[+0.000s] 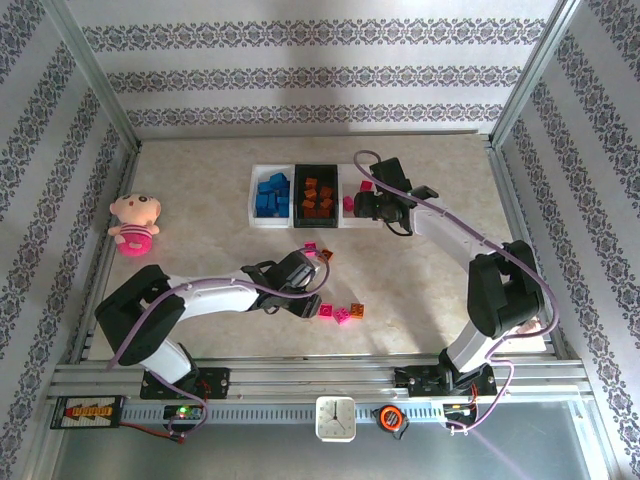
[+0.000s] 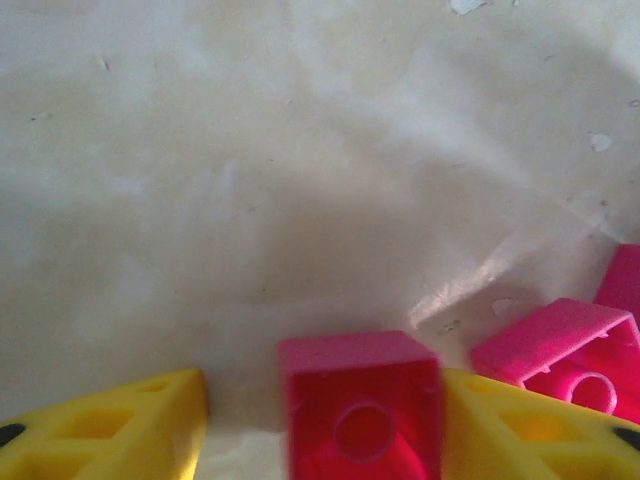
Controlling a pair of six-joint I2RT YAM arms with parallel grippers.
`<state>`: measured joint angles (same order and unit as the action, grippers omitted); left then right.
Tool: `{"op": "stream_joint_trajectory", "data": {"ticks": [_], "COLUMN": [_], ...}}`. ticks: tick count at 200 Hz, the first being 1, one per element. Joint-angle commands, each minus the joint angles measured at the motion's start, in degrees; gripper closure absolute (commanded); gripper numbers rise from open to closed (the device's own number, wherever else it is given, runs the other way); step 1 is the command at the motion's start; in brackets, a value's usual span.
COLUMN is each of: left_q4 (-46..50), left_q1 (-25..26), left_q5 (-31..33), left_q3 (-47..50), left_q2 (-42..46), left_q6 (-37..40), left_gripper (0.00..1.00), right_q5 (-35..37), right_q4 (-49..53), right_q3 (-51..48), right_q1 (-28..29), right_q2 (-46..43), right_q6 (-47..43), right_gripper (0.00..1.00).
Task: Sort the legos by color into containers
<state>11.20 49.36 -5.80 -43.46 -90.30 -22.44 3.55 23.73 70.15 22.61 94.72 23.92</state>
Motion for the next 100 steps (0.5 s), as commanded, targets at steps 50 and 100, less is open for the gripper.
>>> {"op": "stream_joint_trajectory", "data": {"ticks": [50,100], "left_q4": [0.0,-1.2], "left_q1": [0.9,-6.1], "left_q5": [2.0,-1.0], "left_q3": [-2.1,-17.0], "left_q2": [4.0,0.6], "left_q6": [1.0,4.0], "left_gripper": [0.65,0.69], "right_q5": [-1.2,-1.2], "right_q4": [-1.6,-3.3], "right_q3": [-4.6,-13.8], "right_q1": [-0.6,-0.7], "right_q2": [-6.1,-13.5], "right_q6": [1.8,4.0], "right_gripper": [0.37,0.37]}}
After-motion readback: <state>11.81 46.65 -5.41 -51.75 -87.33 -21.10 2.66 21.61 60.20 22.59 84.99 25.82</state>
